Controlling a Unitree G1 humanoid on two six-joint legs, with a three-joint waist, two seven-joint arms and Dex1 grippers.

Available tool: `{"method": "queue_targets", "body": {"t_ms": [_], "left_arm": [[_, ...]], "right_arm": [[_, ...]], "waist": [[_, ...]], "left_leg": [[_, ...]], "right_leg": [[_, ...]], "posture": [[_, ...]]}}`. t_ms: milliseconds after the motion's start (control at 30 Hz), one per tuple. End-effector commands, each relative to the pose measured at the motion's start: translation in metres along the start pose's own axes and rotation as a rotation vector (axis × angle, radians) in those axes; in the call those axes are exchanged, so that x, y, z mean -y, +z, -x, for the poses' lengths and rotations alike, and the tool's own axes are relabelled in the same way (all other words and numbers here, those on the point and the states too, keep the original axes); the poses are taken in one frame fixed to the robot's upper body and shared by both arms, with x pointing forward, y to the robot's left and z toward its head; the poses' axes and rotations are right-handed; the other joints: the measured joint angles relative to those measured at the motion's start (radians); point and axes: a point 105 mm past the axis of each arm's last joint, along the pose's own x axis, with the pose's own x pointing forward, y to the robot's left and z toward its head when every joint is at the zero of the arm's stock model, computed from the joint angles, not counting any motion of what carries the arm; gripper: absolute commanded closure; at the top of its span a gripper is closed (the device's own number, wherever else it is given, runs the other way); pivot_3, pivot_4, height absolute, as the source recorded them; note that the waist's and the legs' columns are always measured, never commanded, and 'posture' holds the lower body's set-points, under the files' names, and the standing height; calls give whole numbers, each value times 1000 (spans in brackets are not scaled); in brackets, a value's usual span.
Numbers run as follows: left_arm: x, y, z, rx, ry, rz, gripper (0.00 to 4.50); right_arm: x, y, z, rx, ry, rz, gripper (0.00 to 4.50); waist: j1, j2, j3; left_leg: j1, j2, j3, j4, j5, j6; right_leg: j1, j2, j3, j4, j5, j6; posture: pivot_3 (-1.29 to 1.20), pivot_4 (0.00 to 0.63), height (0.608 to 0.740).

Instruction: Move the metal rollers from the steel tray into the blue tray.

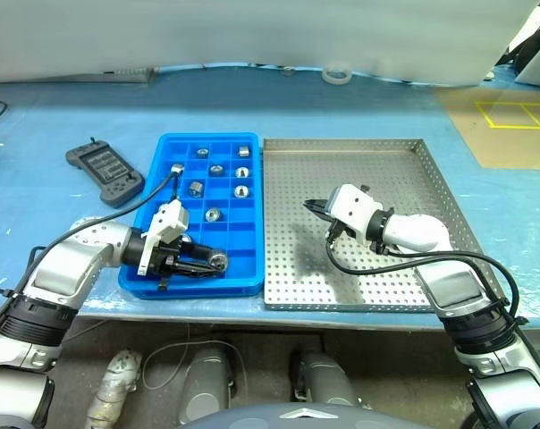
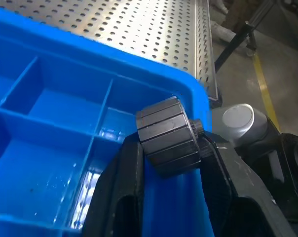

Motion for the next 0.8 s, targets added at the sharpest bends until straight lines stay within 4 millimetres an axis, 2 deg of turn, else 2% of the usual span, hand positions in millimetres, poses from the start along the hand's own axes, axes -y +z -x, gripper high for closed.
{"method": "queue_targets", "body": {"t_ms": [33, 167, 300, 400, 633, 700, 800], "left_arm": [[-7, 5, 10, -20, 47, -15, 3290], [-7, -4, 10, -67, 61, -1, 3290], [-4, 5, 0, -33, 40, 1, 3290], [-1, 4, -4, -35, 36, -2, 3290], [-32, 28, -10, 170, 154, 51, 3290], [-37, 22, -13, 160, 164, 52, 3290], [-33, 10, -23, 125, 130, 44, 3290]], "right_arm": [[6, 6, 5, 17, -29, 32, 4468], [7, 5, 4, 15, -32, 33, 4468], [6, 6, 1, 18, -30, 34, 4468], [5, 6, 2, 17, -28, 40, 4468], [7, 3, 3, 10, -34, 42, 4468], [7, 4, 2, 11, -34, 41, 4468], [6, 3, 2, 9, -35, 41, 4468]], "waist": [[0, 0, 0], [-2, 0, 0], [0, 0, 0], [0, 0, 0], [2, 0, 0], [1, 0, 0], [-4, 0, 0]], "left_leg": [[0, 0, 0, 0, 0, 0], [0, 0, 0, 0, 0, 0], [0, 0, 0, 0, 0, 0], [0, 0, 0, 0, 0, 0], [0, 0, 0, 1, 0, 0], [0, 0, 0, 1, 0, 1], [0, 0, 0, 1, 0, 3]], "right_leg": [[0, 0, 0, 0, 0, 0], [0, 0, 0, 0, 0, 0], [0, 0, 0, 0, 0, 0], [0, 0, 0, 0, 0, 0], [1, 0, 0, 0, 0, 0], [1, 0, 0, 0, 0, 0], [1, 0, 0, 0, 0, 0]], "posture": [[-125, 150, 740], [-121, 150, 740], [-119, 150, 740], [-121, 150, 740], [-126, 150, 740], [-126, 150, 740], [-126, 150, 740]]}}
